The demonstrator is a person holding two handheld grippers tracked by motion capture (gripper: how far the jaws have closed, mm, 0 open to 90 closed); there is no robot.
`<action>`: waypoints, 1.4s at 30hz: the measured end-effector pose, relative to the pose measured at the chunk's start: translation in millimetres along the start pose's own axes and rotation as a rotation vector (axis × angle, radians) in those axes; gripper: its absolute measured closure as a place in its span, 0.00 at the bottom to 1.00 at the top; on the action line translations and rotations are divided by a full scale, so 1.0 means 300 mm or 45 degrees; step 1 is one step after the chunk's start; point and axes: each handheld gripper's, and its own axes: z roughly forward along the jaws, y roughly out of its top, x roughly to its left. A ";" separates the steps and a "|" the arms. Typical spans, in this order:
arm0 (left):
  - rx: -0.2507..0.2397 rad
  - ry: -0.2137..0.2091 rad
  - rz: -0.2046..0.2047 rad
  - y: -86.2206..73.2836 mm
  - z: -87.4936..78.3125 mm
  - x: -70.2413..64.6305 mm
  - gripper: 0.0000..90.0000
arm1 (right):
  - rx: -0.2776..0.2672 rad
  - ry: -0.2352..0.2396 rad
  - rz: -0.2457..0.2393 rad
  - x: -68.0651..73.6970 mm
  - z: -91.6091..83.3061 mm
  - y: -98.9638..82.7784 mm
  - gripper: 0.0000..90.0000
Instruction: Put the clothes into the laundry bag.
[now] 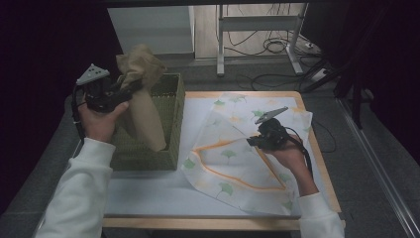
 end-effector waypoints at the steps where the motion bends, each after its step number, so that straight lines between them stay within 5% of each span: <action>1: -0.005 -0.006 0.000 0.001 -0.003 -0.005 0.79 | 0.000 -0.001 0.001 0.000 0.000 0.000 0.96; 42: -0.022 -0.228 0.052 -0.014 -0.041 -0.160 0.79 | -0.002 0.004 0.000 -0.002 0.002 -0.001 0.96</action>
